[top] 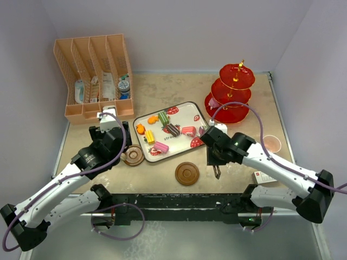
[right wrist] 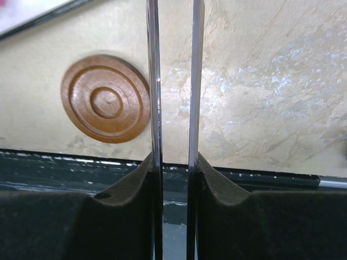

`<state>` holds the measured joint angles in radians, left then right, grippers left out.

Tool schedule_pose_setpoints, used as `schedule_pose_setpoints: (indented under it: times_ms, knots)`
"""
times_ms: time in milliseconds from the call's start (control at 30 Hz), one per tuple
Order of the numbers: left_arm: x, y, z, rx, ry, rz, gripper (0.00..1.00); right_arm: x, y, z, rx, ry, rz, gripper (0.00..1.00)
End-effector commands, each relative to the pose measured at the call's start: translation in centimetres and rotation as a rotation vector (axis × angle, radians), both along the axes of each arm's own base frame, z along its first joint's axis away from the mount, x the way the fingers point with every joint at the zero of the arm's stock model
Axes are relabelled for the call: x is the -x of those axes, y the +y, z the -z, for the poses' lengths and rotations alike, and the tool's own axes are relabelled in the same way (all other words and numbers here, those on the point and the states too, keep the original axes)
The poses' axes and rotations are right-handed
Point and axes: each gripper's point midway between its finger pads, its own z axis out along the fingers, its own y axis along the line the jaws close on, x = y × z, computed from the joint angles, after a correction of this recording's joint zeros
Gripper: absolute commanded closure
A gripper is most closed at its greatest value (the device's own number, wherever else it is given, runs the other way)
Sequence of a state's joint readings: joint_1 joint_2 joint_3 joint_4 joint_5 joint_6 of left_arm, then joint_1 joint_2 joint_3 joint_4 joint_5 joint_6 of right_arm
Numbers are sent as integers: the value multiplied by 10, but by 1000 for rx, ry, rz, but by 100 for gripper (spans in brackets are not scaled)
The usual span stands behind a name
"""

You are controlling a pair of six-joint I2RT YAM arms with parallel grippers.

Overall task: Serve the afternoon tea
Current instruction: Pick up the desert from the tray, then place the desert on the desert table.

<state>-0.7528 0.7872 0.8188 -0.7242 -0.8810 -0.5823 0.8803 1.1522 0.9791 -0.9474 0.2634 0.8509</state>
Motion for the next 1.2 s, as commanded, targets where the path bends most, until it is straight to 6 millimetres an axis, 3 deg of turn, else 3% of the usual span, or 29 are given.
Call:
schedule_pose_setpoints:
  times_ms: [0, 233, 367, 667, 933, 1167]
  knots:
    - [-3, -1, -8, 15, -22, -3, 15, -19, -15, -25, -25, -114, 132, 80]
    - [-3, -2, -8, 15, -21, -3, 15, -53, -55, -39, -116, -205, 263, 80]
    - [-3, -1, -8, 17, -23, -3, 15, -68, -73, -36, -118, -235, 325, 80]
    - [-2, -1, -8, 19, -26, -5, 15, -105, -86, -37, -155, -274, 381, 80]
    - [-2, -1, -9, 18, -26, -4, 15, -138, -109, -18, -201, -259, 412, 81]
    - [-2, 0, -9, 16, -27, -9, 15, -154, -126, -14, -191, -282, 385, 81]
